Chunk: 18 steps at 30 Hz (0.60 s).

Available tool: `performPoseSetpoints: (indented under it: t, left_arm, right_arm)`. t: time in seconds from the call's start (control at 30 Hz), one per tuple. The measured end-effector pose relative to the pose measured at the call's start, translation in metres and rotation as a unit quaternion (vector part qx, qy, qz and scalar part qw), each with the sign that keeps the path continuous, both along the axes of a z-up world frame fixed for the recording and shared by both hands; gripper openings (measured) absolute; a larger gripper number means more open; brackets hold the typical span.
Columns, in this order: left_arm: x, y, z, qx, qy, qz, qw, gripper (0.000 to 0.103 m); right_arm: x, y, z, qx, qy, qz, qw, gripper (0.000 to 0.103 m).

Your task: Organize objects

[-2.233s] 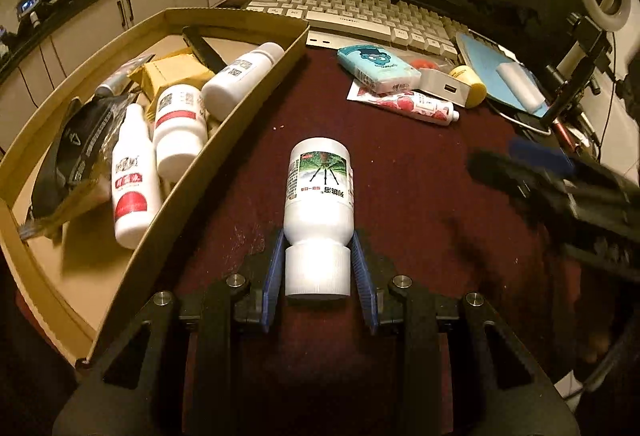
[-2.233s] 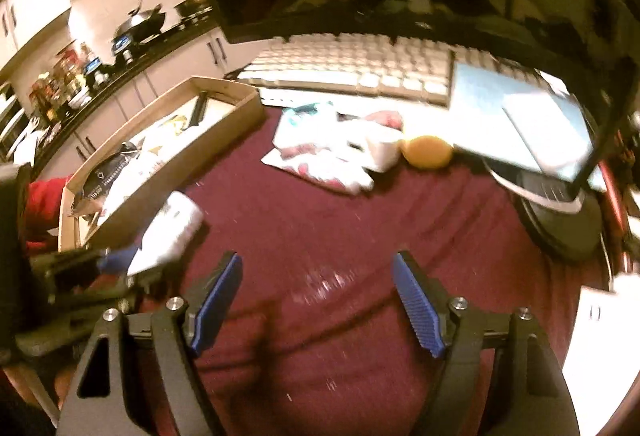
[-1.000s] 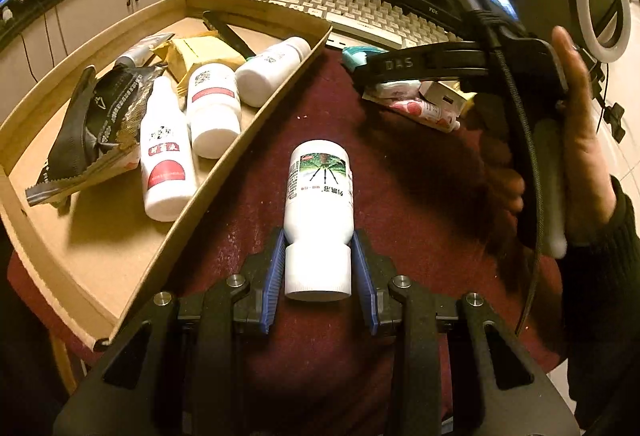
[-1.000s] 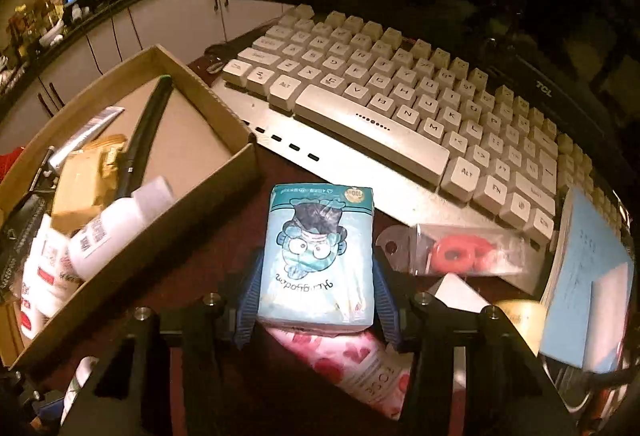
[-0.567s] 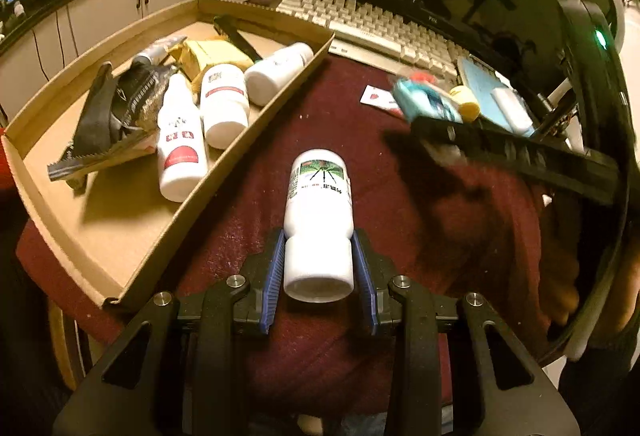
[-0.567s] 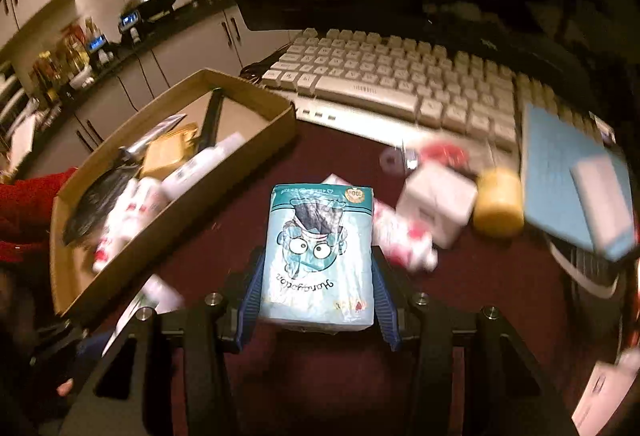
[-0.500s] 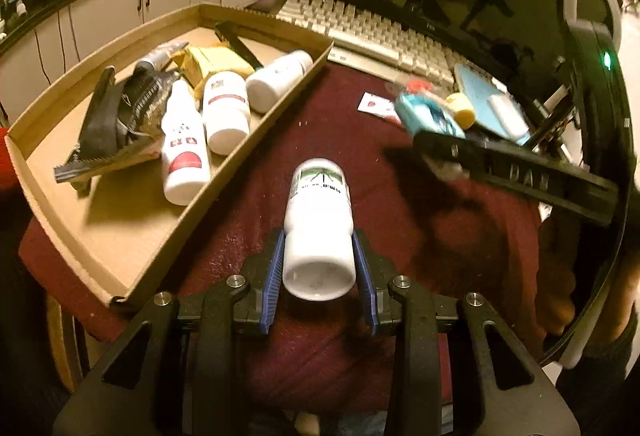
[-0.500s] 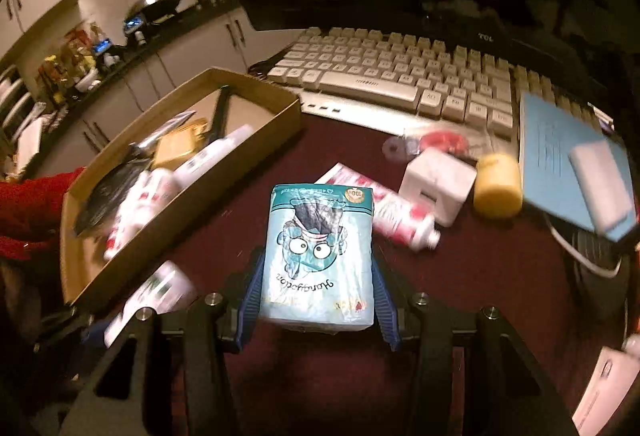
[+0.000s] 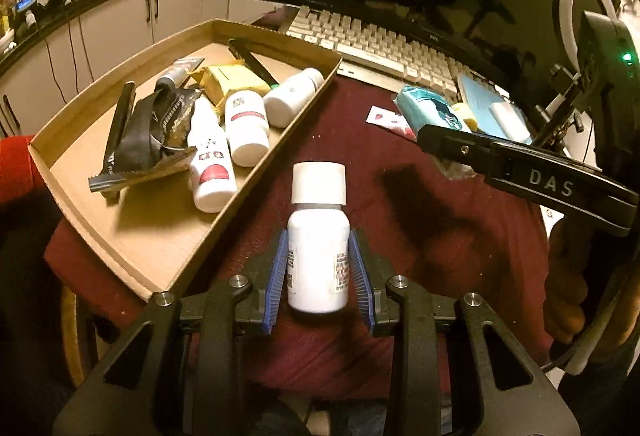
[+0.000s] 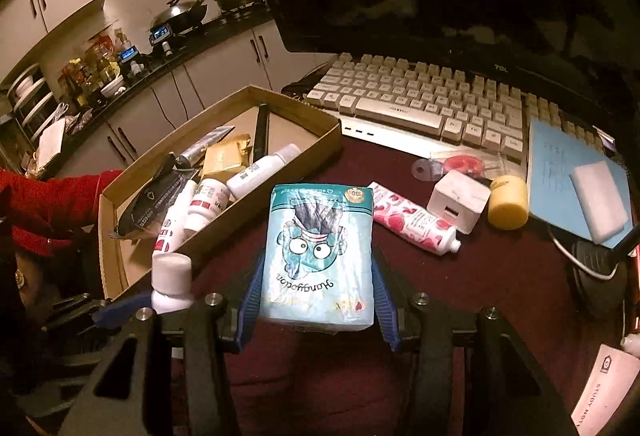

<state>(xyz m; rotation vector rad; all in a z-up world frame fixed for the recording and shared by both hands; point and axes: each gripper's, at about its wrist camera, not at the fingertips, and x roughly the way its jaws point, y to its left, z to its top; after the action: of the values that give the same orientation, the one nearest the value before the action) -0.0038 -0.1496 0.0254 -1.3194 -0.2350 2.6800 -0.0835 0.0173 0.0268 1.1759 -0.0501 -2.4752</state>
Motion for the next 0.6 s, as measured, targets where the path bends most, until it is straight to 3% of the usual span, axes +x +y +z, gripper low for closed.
performPoseSetpoints:
  t: [0.07,0.3,0.37,0.43,0.6]
  left_arm:
    - [-0.003,0.006,-0.003,-0.009,-0.004,-0.004,0.9999,0.024]
    - [-0.006,0.018,-0.003,-0.039,0.008,-0.014,0.9991,0.024]
    - [-0.003,0.019,-0.003,-0.041,0.007,-0.019,0.9990,0.028]
    - [-0.003,0.020,-0.007,-0.045,0.004,-0.017,0.9988,0.049]
    - [-0.010,0.023,-0.023,-0.053,-0.025,-0.014,0.9982,0.049]
  right_arm:
    - [0.001,0.004,-0.003,-0.002,-0.003,-0.003,1.000,0.049]
    - [0.004,0.014,-0.008,-0.011,-0.010,-0.011,1.000,0.049]
    - [0.007,0.014,-0.009,-0.011,-0.008,-0.007,1.000,0.050]
    - [0.008,0.015,-0.010,-0.013,-0.009,-0.006,1.000,0.050]
    - [0.010,0.017,-0.016,-0.020,-0.016,-0.007,1.000,0.050]
